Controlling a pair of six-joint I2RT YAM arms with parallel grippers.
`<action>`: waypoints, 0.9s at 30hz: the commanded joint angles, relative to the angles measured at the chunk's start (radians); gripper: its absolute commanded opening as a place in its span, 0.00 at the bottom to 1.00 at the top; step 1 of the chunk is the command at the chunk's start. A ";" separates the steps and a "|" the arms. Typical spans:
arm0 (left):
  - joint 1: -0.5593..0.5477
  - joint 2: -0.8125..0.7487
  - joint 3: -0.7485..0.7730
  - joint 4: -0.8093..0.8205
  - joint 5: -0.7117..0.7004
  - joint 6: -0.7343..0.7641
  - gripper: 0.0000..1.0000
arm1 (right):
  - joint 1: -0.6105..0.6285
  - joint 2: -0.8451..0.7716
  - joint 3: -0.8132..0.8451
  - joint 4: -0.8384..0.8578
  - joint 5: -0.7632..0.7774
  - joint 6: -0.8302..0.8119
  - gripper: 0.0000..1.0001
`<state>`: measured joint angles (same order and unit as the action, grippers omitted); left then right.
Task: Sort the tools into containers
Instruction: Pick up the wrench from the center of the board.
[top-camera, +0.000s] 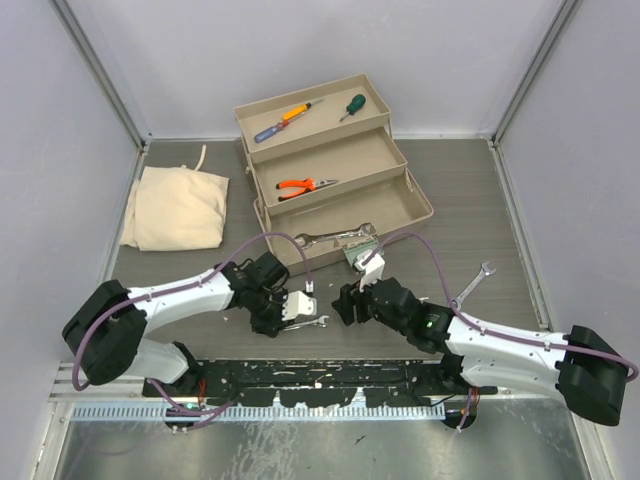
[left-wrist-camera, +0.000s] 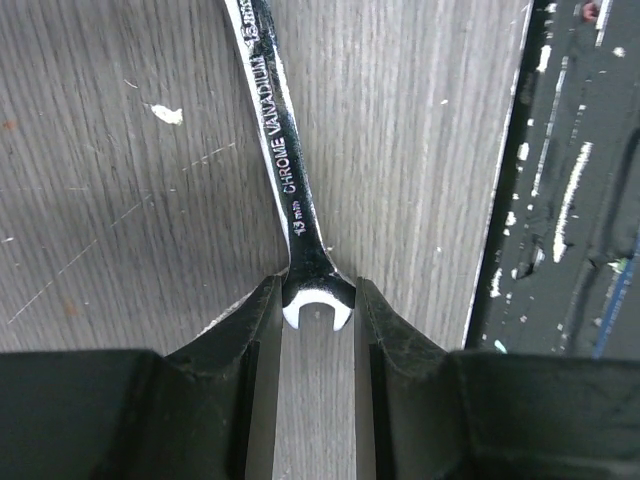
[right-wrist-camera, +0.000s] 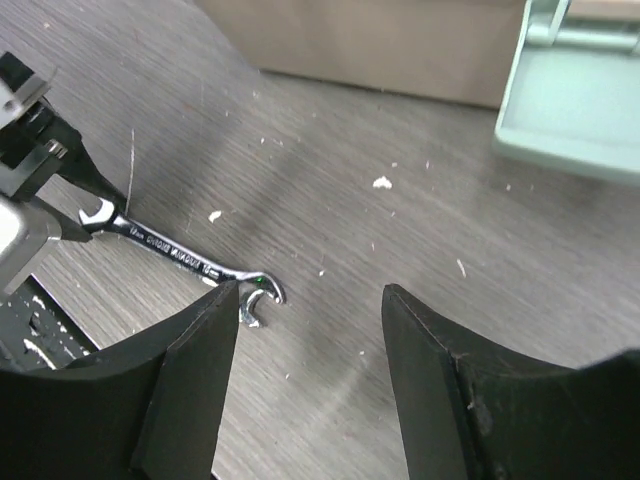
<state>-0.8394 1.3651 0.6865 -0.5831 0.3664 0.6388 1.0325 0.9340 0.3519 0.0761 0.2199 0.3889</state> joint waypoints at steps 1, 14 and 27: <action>0.051 0.016 0.072 -0.086 0.140 0.071 0.03 | 0.000 -0.042 -0.038 0.223 0.016 -0.172 0.64; 0.116 0.112 0.151 -0.150 0.210 0.144 0.03 | 0.092 0.080 -0.019 0.251 -0.224 -0.589 0.59; 0.128 0.109 0.149 -0.146 0.221 0.145 0.03 | 0.275 0.303 -0.022 0.422 -0.096 -0.917 0.58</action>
<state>-0.7193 1.4826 0.8024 -0.7177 0.5446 0.7696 1.2732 1.1797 0.3008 0.3767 0.0402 -0.3855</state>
